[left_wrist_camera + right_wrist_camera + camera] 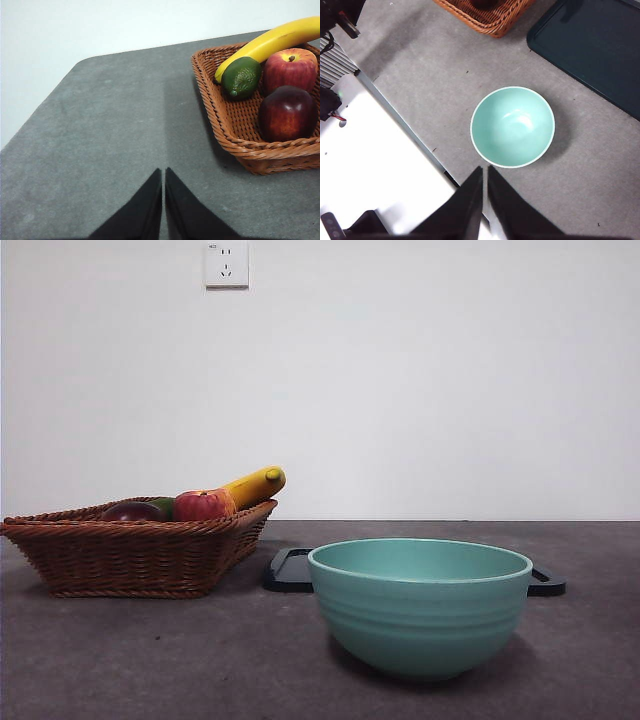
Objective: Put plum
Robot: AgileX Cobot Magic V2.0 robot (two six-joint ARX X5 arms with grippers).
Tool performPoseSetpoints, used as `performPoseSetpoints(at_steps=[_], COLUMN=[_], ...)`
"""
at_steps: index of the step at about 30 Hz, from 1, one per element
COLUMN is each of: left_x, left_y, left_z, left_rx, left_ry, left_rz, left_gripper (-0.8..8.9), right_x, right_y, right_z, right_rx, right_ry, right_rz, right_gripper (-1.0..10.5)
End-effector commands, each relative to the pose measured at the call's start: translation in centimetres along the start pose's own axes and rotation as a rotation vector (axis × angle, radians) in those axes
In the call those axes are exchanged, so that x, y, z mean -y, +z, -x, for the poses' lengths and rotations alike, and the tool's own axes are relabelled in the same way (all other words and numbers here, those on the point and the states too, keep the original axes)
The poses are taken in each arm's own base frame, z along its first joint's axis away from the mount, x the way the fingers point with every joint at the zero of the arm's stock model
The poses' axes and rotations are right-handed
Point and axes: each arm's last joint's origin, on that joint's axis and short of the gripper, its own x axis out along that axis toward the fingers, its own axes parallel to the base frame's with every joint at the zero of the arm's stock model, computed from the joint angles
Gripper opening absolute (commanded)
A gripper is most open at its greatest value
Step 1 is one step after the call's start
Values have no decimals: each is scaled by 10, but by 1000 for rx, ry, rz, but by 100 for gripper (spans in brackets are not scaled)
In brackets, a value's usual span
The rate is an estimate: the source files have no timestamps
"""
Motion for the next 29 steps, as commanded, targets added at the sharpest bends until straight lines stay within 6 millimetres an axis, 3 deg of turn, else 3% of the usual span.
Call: performPoseSetpoints(at_steps=[1, 19, 25, 29], left_x=[1, 1, 1, 1], left_y=[-6, -6, -6, -6], left_z=[-1, -1, -1, -1], left_rx=[-40, -40, -40, -40], left_ry=[-6, -6, -6, -6], left_rz=[5, 5, 5, 5], left_gripper=[8, 8, 8, 8], right_x=[-2, -1, 19, 40], right_y=[4, 5, 15, 6], right_z=[1, 2, 20, 34], right_rx=[14, 30, 303, 522], right_ry=[7, 3, -164, -329], right_rz=[22, 8, 33, 21], right_gripper=[6, 6, 6, 6])
